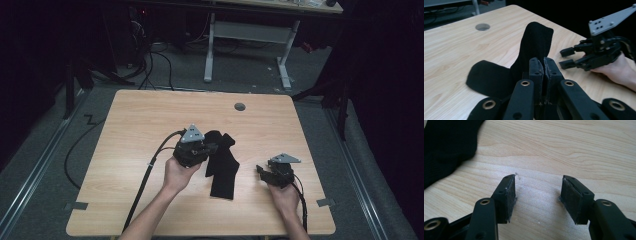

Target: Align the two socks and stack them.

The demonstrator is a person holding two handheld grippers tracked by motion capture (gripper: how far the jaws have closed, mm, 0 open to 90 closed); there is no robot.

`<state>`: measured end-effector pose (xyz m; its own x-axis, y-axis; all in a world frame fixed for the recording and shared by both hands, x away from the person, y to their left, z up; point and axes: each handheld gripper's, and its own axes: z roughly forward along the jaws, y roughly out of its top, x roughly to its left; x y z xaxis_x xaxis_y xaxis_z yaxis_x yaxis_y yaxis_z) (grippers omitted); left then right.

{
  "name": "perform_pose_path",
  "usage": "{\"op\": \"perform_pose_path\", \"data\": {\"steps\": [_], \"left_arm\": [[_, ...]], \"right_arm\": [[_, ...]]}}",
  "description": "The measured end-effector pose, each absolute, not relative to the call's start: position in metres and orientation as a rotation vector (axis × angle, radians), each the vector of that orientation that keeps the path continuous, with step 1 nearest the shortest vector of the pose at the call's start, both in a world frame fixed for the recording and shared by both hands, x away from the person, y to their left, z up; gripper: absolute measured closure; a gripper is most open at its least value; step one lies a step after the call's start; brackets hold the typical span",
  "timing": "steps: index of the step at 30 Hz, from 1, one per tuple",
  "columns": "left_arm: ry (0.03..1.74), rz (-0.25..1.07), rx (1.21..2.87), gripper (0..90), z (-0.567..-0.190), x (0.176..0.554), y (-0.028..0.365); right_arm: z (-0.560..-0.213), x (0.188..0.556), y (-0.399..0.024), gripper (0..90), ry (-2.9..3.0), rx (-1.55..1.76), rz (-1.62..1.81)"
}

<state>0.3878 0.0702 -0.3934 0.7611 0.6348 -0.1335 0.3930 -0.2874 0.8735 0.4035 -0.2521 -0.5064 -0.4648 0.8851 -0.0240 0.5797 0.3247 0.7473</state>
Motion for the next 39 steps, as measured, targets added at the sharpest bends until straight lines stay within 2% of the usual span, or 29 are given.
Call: {"op": "perform_pose_path", "data": {"steps": [5, 13, 24, 27, 29, 30, 31, 34, 39], "left_arm": [[0.767, 0.268, 1.922, 85.9, -0.396, 0.387, 0.064], [0.817, 0.226, 1.933, 85.5, -0.424, 0.409, 0.06], [0.923, 0.339, 1.988, 78.5, -0.456, 0.44, 0.062], [0.942, 0.371, 2.018, 73.5, -0.462, 0.443, 0.06], [0.95, 0.379, 2.037, 67.7, -0.465, 0.444, 0.059], [0.95, 0.385, 2.048, 61.0, -0.467, 0.444, 0.059], [0.951, 0.392, 2.059, 61.0, -0.468, 0.444, 0.058], [0.95, 0.408, 2.073, 51.8, -0.468, 0.442, 0.057], [0.932, 0.43, 2.074, 48.9, -0.465, 0.434, 0.06]], "right_arm": [[-0.506, 0.404, -0.252, 45.8, 2.164, 1.293, 0.953], [-0.506, 0.404, -0.252, 45.8, 2.164, 1.293, 0.954], [-0.506, 0.404, -0.252, 45.8, 2.163, 1.294, 0.955], [-0.506, 0.404, -0.252, 45.8, 2.163, 1.294, 0.955], [-0.506, 0.404, -0.252, 45.8, 2.163, 1.294, 0.955], [-0.506, 0.404, -0.252, 45.8, 2.163, 1.294, 0.955], [-0.506, 0.404, -0.252, 45.8, 2.163, 1.294, 0.955], [-0.506, 0.404, -0.252, 45.8, 2.164, 1.294, 0.954], [-0.506, 0.404, -0.252, 45.8, 2.163, 1.294, 0.955]]}}
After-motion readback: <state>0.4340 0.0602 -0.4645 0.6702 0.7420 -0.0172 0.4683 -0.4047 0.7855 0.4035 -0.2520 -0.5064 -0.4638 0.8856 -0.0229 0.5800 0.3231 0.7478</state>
